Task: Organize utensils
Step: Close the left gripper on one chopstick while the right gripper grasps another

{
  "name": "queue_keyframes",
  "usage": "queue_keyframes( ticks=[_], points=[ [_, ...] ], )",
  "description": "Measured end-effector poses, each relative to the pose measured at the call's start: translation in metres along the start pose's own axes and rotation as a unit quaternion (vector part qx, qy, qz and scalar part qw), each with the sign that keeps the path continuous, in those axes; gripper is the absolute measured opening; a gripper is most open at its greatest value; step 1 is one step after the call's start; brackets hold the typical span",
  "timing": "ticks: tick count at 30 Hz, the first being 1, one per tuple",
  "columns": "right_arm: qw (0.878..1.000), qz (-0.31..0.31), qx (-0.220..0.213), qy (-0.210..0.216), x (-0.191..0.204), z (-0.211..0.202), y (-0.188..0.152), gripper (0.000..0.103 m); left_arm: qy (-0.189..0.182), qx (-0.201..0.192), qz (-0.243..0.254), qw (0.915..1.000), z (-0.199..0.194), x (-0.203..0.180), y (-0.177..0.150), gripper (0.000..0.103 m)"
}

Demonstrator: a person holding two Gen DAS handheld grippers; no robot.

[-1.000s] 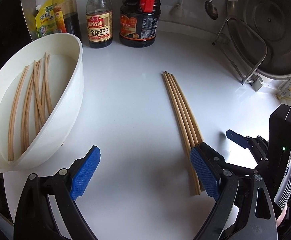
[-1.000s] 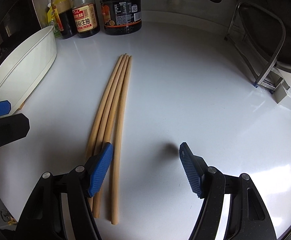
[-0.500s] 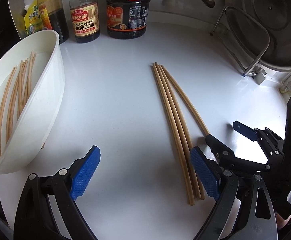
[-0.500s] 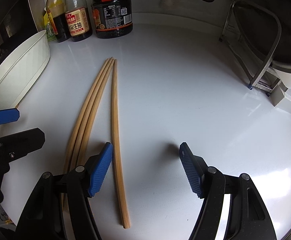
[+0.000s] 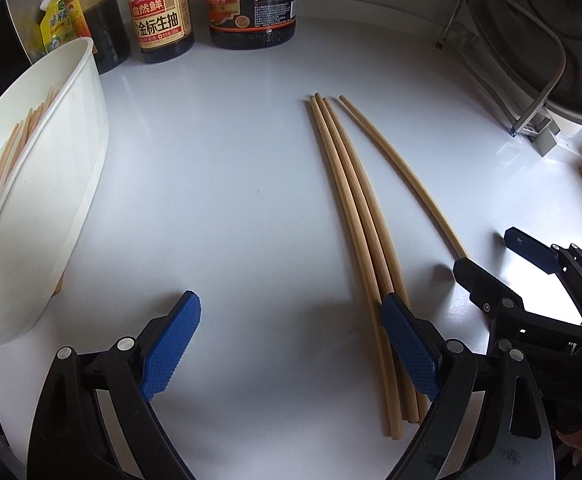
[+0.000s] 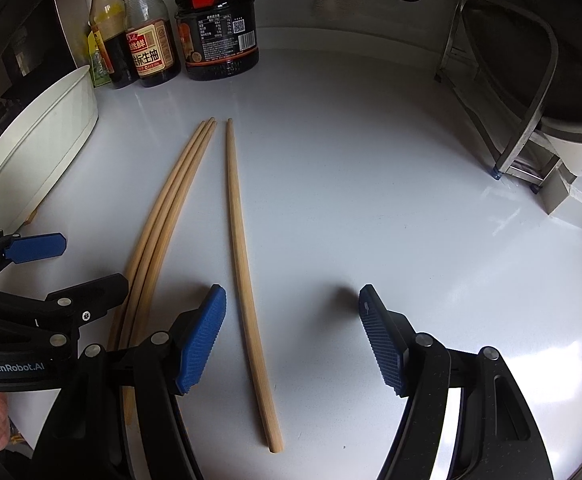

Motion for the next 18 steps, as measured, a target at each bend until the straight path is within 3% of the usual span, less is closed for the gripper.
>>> queue_keyframes(
  ticks=[18],
  points=[
    [1.0,-0.017,-0.013,-0.008,0.005,0.005,0.007,0.066,0.045,-0.009,-0.003,0.999,0.008,0.01,0.01,0.098]
  ],
)
Point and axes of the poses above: each gripper's, at about its wrist camera, not at the fingertips, and z roughly the way its jaws point, x to its left, y to its top, the point moved 1 cm from there along z, roughly the way its jaws point, and after that the axes turned 5 degrees about -z, right-handed, at the moved point
